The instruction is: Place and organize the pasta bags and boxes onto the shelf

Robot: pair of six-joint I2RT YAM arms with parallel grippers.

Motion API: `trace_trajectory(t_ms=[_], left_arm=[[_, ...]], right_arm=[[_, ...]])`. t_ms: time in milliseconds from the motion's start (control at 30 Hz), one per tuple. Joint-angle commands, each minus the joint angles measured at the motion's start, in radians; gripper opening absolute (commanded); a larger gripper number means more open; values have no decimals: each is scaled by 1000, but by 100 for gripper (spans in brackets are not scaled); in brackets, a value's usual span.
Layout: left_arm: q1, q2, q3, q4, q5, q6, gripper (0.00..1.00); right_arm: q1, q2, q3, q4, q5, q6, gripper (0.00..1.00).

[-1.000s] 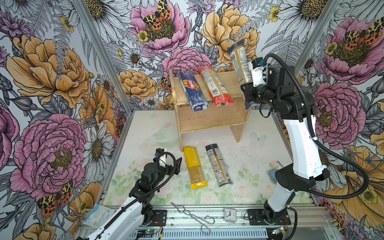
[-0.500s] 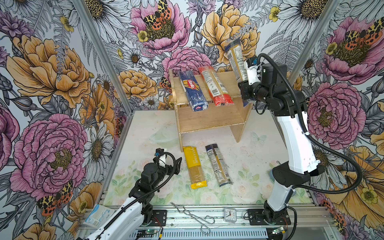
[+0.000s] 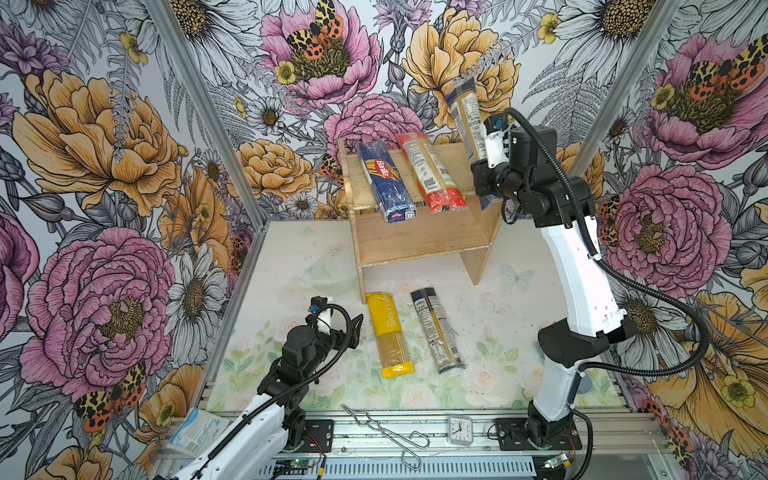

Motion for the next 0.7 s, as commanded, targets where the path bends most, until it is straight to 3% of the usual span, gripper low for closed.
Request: trace_trajectory(t_ms=[0, 367, 467, 667], left_arm=[[9, -13, -20, 0, -14, -1, 99], [9, -13, -22, 0, -13, -1, 99], [9, -14, -21, 1, -13, 0, 99], [9, -14, -21, 0, -13, -1, 99]], right_arm=[[2, -26, 51, 182, 23, -4, 0], [1, -27, 17, 184, 34, 11, 0], [1, -26, 2, 184, 44, 11, 8], [0, -23, -30, 184, 49, 11, 13]])
